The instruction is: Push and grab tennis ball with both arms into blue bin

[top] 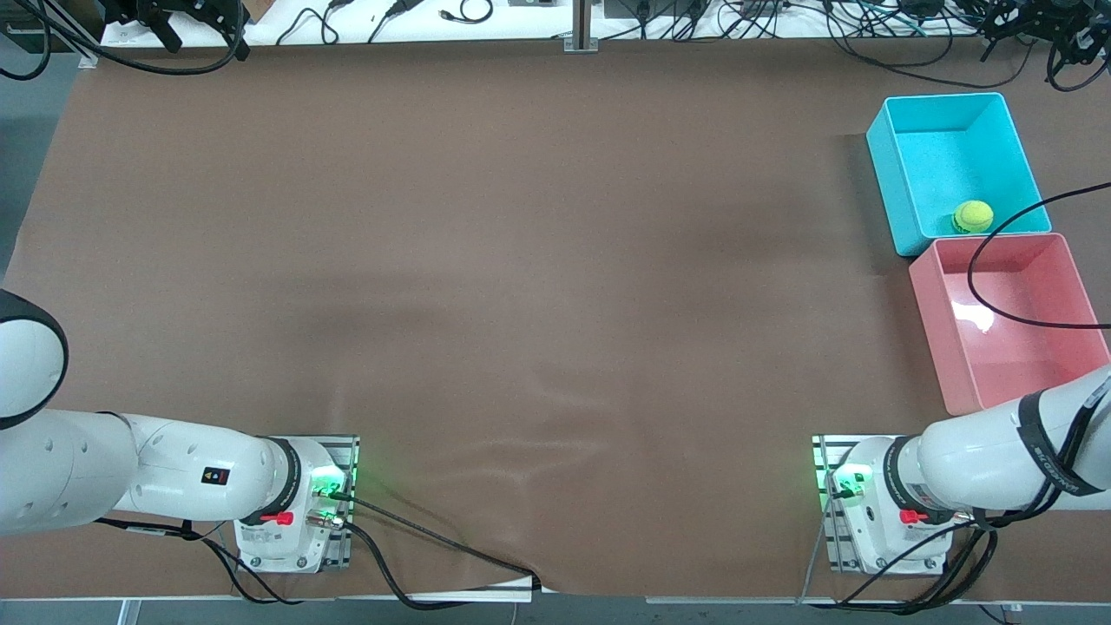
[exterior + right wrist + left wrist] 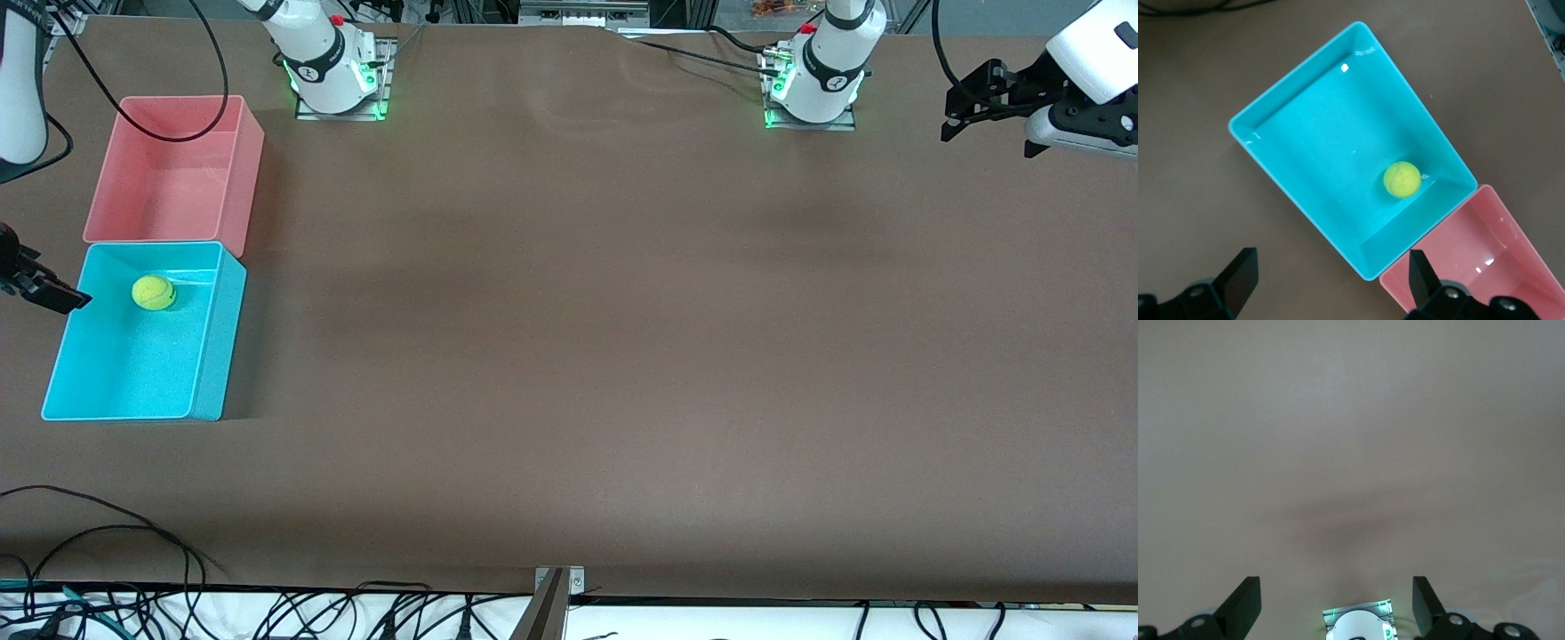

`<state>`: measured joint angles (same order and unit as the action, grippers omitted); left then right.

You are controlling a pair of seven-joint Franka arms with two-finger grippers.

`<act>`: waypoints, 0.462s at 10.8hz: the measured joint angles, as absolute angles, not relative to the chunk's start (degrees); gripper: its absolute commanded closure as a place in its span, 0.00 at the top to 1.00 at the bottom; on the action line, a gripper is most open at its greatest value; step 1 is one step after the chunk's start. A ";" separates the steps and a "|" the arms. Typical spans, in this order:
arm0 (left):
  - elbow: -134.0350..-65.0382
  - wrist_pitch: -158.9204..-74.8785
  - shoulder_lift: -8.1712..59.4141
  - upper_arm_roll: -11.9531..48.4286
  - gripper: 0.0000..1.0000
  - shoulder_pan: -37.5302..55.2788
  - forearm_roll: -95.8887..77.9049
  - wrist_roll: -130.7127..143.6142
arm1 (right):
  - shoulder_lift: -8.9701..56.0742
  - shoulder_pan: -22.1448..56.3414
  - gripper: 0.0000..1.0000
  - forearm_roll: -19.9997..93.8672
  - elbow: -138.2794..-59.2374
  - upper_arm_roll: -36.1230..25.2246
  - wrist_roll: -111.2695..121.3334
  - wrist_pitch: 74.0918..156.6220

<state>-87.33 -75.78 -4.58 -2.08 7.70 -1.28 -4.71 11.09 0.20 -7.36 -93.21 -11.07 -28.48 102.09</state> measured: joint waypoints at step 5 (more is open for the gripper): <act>-87.33 -75.36 -4.58 -2.00 1.00 7.72 -1.28 -4.71 | 8.87 0.12 1.00 -7.22 -93.39 -5.10 -28.33 105.46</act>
